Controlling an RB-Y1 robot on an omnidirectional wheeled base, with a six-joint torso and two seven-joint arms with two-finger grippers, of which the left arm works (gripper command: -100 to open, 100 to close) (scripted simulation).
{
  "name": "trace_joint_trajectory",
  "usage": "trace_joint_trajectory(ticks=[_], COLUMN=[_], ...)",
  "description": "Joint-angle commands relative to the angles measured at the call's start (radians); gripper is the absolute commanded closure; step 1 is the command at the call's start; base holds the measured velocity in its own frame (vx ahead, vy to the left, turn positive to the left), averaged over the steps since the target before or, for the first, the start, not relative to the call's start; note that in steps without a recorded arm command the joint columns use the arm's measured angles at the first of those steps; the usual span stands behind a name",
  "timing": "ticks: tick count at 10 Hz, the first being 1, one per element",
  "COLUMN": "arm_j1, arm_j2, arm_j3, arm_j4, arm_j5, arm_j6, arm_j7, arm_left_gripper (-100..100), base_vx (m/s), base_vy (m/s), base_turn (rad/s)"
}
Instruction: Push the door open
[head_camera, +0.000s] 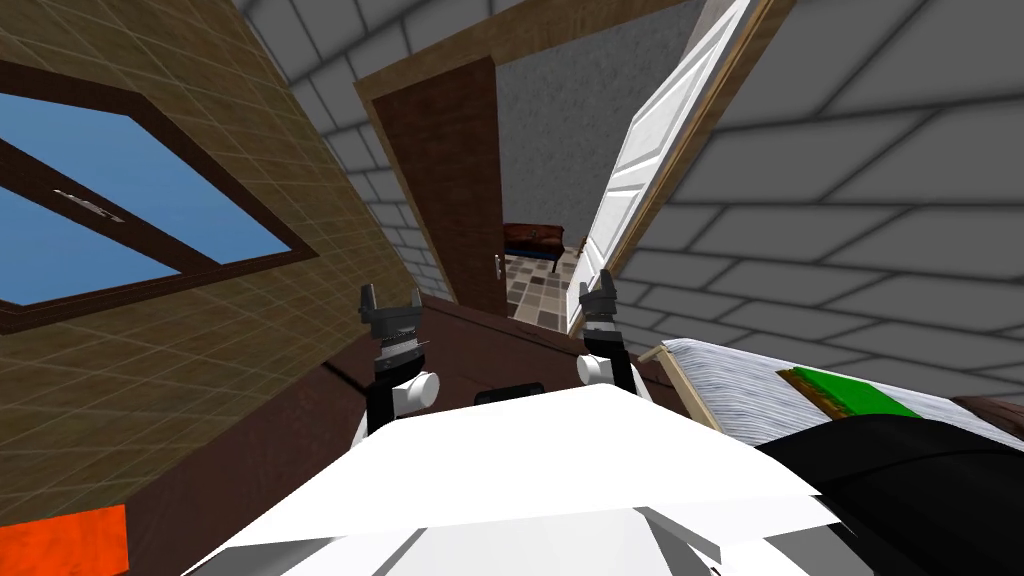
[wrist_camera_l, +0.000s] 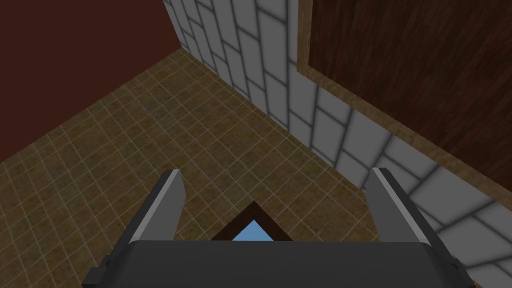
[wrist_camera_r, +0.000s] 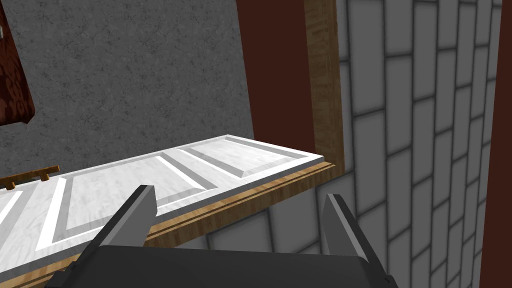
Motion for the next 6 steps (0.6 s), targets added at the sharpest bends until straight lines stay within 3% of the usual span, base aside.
trace_joint_trajectory(ticks=[1, 6], arm_j1=[-0.008, -0.051], arm_j2=[0.008, 0.024], arm_j3=[-0.005, -0.023], arm_j4=[0.032, 0.145], arm_j5=[0.014, 0.055], arm_j6=[-0.01, -0.035], arm_j7=[0.025, 0.094], arm_left_gripper=[-100, -100], base_vx=[0.08, 0.082], base_vy=[0.027, 0.03], base_turn=[-0.119, -0.105])
